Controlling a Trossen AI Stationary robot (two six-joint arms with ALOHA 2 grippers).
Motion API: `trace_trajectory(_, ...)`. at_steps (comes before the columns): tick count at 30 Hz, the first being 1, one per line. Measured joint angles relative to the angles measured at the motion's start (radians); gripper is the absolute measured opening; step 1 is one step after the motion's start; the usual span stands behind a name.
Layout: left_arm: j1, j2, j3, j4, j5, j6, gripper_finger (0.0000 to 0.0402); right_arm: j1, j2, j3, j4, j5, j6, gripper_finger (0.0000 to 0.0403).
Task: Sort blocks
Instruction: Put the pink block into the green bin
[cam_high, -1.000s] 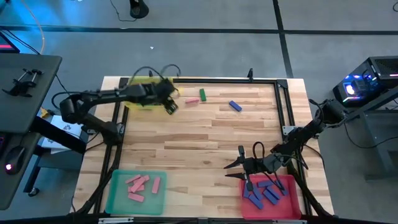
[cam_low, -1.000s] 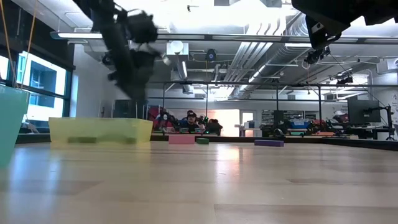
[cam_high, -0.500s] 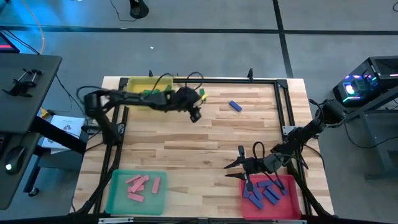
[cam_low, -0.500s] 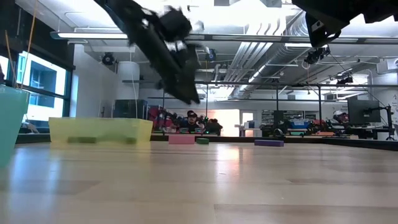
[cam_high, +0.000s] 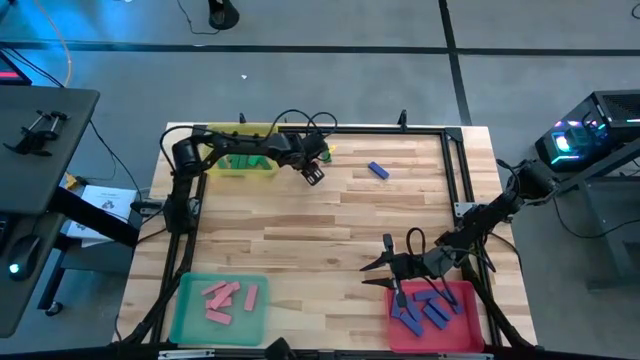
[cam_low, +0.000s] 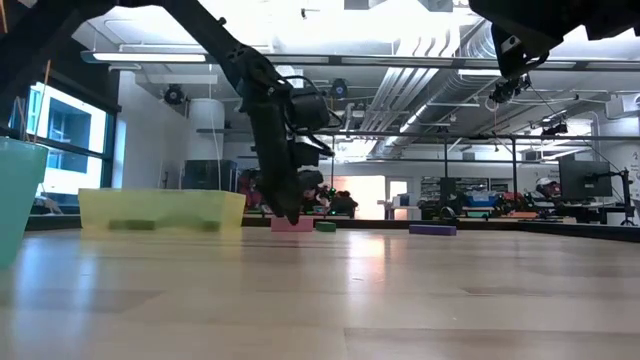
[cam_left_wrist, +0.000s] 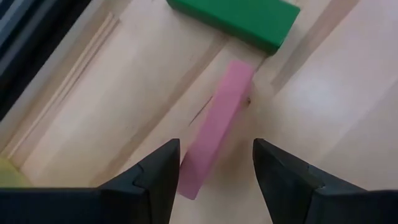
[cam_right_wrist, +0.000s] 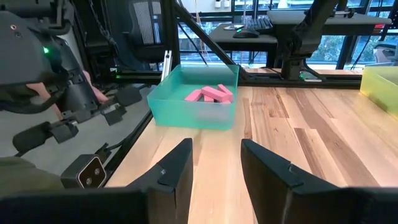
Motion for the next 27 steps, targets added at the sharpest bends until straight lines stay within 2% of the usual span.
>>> trace_trajectory(5, 0.000, -0.002, 0.001, -0.028, 0.001, 0.001, 0.0166, 0.000, 0.000, 0.000, -0.005, 0.000, 0.009, 0.0119)
trace_trajectory(15, 0.019, 0.043, 0.005, -0.038, -0.003, 0.019, 0.0051, 0.001, 0.000, 0.000, -0.006, -0.001, 0.019, 0.0119)
trace_trajectory(22, -0.030, 0.023, 0.001, -0.076, -0.032, 0.033, 0.0033, 0.001, 0.000, 0.000, -0.008, -0.006, 0.017, 0.0119)
trace_trajectory(27, -0.168, -0.089, 0.001, -0.155, -0.093, 0.016, 0.0031, 0.001, 0.000, 0.000, -0.017, -0.007, 0.018, 0.0119)
